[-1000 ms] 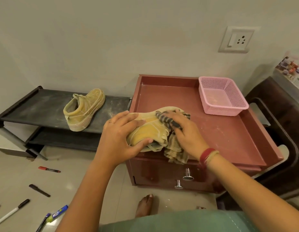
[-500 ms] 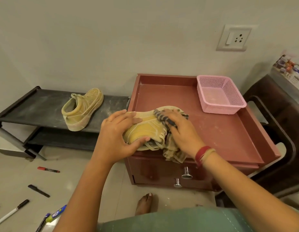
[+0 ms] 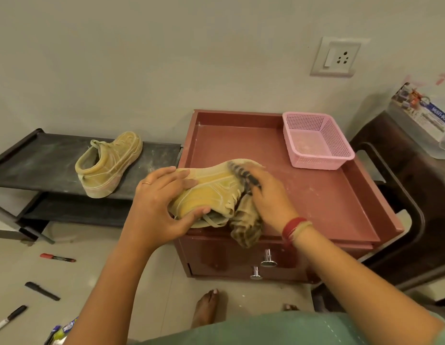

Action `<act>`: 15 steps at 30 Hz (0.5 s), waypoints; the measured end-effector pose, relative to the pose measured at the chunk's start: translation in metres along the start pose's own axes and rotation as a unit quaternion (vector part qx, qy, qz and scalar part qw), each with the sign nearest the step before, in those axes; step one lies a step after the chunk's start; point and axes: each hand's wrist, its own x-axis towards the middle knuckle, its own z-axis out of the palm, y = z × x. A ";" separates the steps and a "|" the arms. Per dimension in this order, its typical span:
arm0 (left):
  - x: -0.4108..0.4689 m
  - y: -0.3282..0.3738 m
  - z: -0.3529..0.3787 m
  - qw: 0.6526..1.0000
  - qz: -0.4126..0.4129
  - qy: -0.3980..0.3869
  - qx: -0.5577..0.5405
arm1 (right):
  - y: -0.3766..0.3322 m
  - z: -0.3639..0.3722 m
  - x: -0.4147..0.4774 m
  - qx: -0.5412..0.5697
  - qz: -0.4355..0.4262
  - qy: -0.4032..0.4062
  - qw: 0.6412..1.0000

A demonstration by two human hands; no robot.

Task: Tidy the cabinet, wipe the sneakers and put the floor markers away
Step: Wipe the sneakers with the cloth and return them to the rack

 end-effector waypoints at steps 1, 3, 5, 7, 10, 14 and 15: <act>0.001 0.000 -0.001 1.000 0.004 -0.001 0.000 | 0.010 -0.009 0.008 0.023 0.038 0.019 0.999; 0.002 0.000 -0.003 1.000 0.007 0.000 -0.006 | 0.021 -0.023 0.015 0.098 0.076 0.066 0.990; 0.003 0.000 -0.006 1.000 0.003 0.005 -0.024 | 0.022 -0.034 0.015 0.136 0.062 0.143 0.978; 0.005 0.002 -0.008 0.999 -0.011 0.004 -0.039 | 0.016 -0.034 0.012 0.138 0.028 0.182 0.973; 0.006 0.004 -0.007 0.998 -0.036 0.001 -0.053 | 0.001 -0.005 -0.005 0.135 -0.038 0.088 0.986; 0.007 0.005 -0.005 0.997 -0.045 0.002 -0.058 | 0.005 0.023 -0.022 0.019 -0.102 -0.013 0.995; 0.007 0.005 -0.005 0.997 -0.046 0.004 -0.059 | 0.012 0.019 -0.017 0.016 -0.080 0.004 0.997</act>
